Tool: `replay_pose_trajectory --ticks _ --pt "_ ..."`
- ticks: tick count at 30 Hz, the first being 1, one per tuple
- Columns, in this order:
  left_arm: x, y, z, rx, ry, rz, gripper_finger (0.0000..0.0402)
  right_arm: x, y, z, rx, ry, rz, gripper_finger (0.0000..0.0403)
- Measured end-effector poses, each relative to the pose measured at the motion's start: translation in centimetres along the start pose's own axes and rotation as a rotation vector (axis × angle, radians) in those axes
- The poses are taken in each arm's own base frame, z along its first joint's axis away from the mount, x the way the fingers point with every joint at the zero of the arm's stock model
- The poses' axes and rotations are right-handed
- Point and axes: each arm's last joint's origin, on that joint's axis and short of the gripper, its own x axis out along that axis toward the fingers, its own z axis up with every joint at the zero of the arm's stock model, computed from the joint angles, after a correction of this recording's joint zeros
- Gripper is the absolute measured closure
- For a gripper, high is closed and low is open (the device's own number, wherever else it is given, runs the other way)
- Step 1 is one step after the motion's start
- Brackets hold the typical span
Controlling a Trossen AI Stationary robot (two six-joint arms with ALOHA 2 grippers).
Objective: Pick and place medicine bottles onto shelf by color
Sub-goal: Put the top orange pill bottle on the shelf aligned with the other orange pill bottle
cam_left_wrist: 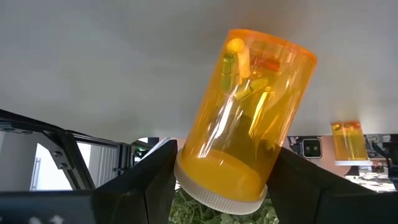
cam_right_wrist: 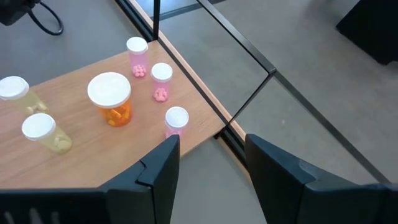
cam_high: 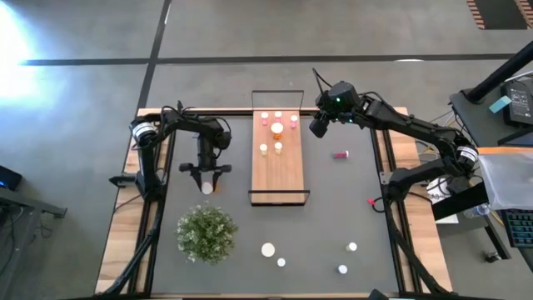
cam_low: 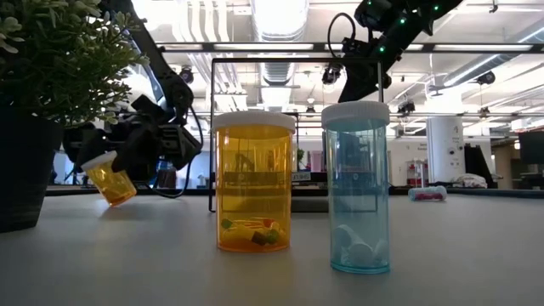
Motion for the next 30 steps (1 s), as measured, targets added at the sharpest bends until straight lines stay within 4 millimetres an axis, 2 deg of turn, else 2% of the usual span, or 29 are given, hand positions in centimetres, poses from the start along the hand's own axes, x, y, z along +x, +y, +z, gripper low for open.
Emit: replay_pose_trajectory --ticks 13,24,30 --pt "-0.1 0.1 -0.1 -0.054 -0.015 0.037 0.0209 0.0 0.0 0.0 0.000 0.000 0.000 0.0232" --pt "-0.2 0.6 -1.1 -0.182 0.103 0.033 0.0209 0.0 0.0 0.0 0.000 0.000 0.000 0.0232" --pt "-0.2 0.6 -0.8 -0.184 0.067 0.044 0.0209 0.0 0.0 0.0 0.000 0.000 0.000 0.0232"
